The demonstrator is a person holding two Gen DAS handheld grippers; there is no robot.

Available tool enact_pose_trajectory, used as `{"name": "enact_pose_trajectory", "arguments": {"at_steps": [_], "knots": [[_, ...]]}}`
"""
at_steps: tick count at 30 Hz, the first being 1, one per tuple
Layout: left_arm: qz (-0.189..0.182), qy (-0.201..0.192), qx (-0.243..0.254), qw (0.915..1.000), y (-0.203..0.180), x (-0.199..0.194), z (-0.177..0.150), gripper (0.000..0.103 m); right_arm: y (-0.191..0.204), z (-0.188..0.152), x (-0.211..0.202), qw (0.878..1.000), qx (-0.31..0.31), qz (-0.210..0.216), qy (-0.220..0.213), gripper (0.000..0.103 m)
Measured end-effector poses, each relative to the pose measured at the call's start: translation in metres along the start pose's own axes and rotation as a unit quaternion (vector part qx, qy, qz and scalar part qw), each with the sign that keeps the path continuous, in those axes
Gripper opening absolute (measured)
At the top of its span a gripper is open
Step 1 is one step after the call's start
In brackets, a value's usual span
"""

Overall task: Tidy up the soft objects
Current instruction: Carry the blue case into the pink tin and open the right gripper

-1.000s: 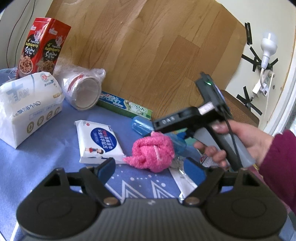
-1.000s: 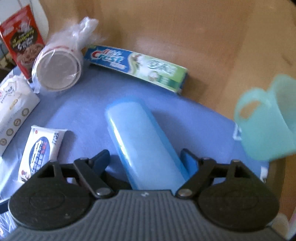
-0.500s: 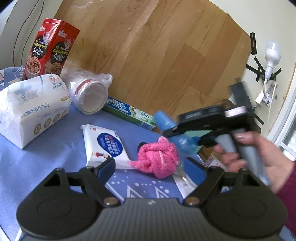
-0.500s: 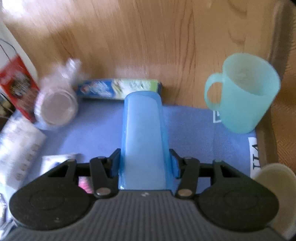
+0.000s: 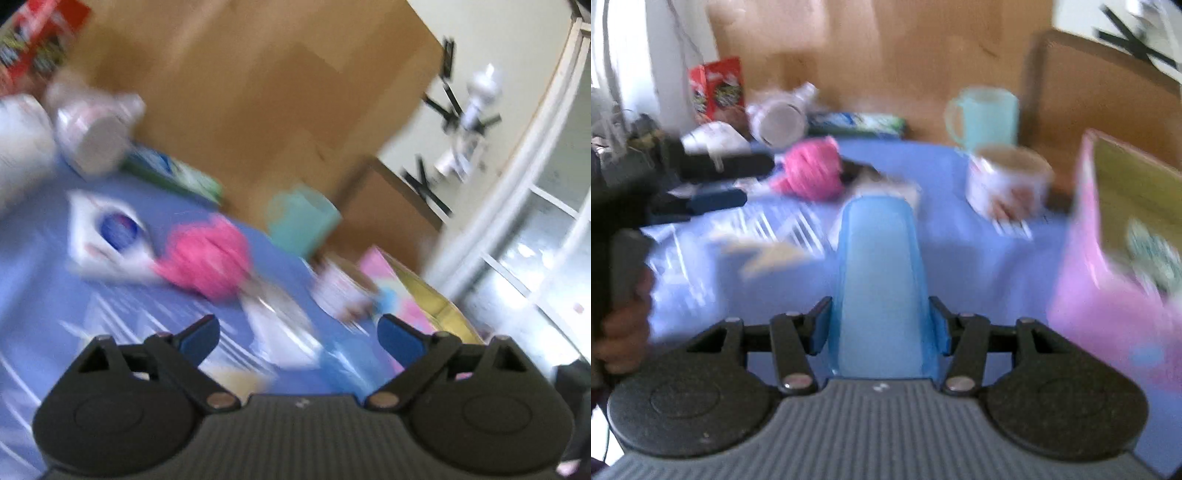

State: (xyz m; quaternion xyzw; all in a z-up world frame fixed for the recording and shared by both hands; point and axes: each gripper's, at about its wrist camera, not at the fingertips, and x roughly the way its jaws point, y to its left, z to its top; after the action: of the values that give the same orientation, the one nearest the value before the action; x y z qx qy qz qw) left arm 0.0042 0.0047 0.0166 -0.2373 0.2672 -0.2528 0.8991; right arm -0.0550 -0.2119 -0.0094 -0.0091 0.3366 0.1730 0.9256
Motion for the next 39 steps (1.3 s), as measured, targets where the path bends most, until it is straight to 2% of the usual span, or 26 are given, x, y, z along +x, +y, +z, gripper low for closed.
{"name": "enact_pose_trajectory", "arguments": {"at_steps": [2,3,4,6,7,8,9,10,11,13,16,19,22,26,28,30,31,34,39], "knots": [[0.002,0.048,-0.005,0.9988,-0.018,0.014,-0.008,0.096,0.004,-0.007,-0.002,0.999,-0.025,-0.021,-0.014,0.061],[0.003,0.067,-0.008,0.9977,-0.024,0.019,-0.011,0.096,0.006,-0.010,-0.003,0.999,-0.038,-0.027,-0.018,0.067],[0.009,0.084,-0.010,0.9964,-0.029,0.024,-0.013,0.096,0.006,-0.012,-0.007,0.998,-0.044,-0.025,-0.026,0.077],[0.026,0.112,-0.013,0.9933,-0.035,0.033,-0.018,0.096,0.002,-0.020,-0.014,0.998,-0.047,-0.011,-0.036,0.080],[0.030,0.111,-0.011,0.9933,-0.038,0.036,-0.021,0.095,0.001,-0.023,-0.012,0.998,-0.046,-0.001,-0.031,0.076],[0.036,0.108,-0.001,0.9935,-0.042,0.039,-0.023,0.089,-0.002,-0.028,-0.011,0.998,-0.044,0.006,-0.034,0.073],[0.040,0.109,0.013,0.9931,-0.048,0.044,-0.026,0.084,-0.002,-0.032,-0.013,0.998,-0.046,0.003,-0.049,0.059],[0.039,0.114,0.019,0.9926,-0.051,0.047,-0.029,0.066,-0.001,-0.031,-0.012,0.998,-0.047,0.004,-0.052,0.056],[0.018,0.126,0.006,0.9918,-0.053,0.052,-0.029,0.062,0.000,-0.030,-0.012,0.997,-0.044,0.011,-0.055,0.056],[0.022,0.125,-0.001,0.9919,-0.060,0.055,-0.027,0.062,-0.001,-0.030,-0.017,0.997,-0.040,0.003,-0.070,0.056],[-0.002,0.103,0.021,0.9944,-0.084,0.051,-0.012,0.058,-0.010,-0.024,-0.036,0.993,-0.030,-0.010,-0.118,0.056],[-0.028,0.081,0.066,0.9941,-0.123,0.058,0.004,0.058,-0.029,-0.015,-0.055,0.985,-0.001,-0.020,-0.171,0.056],[-0.049,0.075,0.108,0.9901,-0.162,0.081,0.013,0.057,-0.053,-0.009,-0.068,0.976,0.030,-0.046,-0.212,0.056],[-0.062,0.086,0.149,0.9831,-0.203,0.124,0.010,0.060,-0.087,-0.005,-0.065,0.965,0.074,-0.098,-0.230,0.056],[-0.039,0.089,0.172,0.9803,-0.217,0.146,0.005,0.060,-0.102,-0.004,-0.053,0.960,0.090,-0.127,-0.231,0.057],[-0.005,0.086,0.187,0.9786,-0.221,0.163,0.000,0.060,-0.116,-0.003,-0.033,0.955,0.104,-0.160,-0.226,0.060],[0.007,0.082,0.184,0.9795,-0.217,0.164,-0.002,0.060,-0.121,-0.005,-0.029,0.956,0.112,-0.161,-0.220,0.064],[0.007,0.074,0.163,0.9838,-0.202,0.152,-0.003,0.060,-0.127,-0.015,-0.033,0.953,0.127,-0.149,-0.230,0.064],[0.025,0.063,0.140,0.9879,-0.177,0.124,-0.002,0.060,-0.117,-0.026,-0.046,0.947,0.134,-0.157,-0.246,0.064]]}}
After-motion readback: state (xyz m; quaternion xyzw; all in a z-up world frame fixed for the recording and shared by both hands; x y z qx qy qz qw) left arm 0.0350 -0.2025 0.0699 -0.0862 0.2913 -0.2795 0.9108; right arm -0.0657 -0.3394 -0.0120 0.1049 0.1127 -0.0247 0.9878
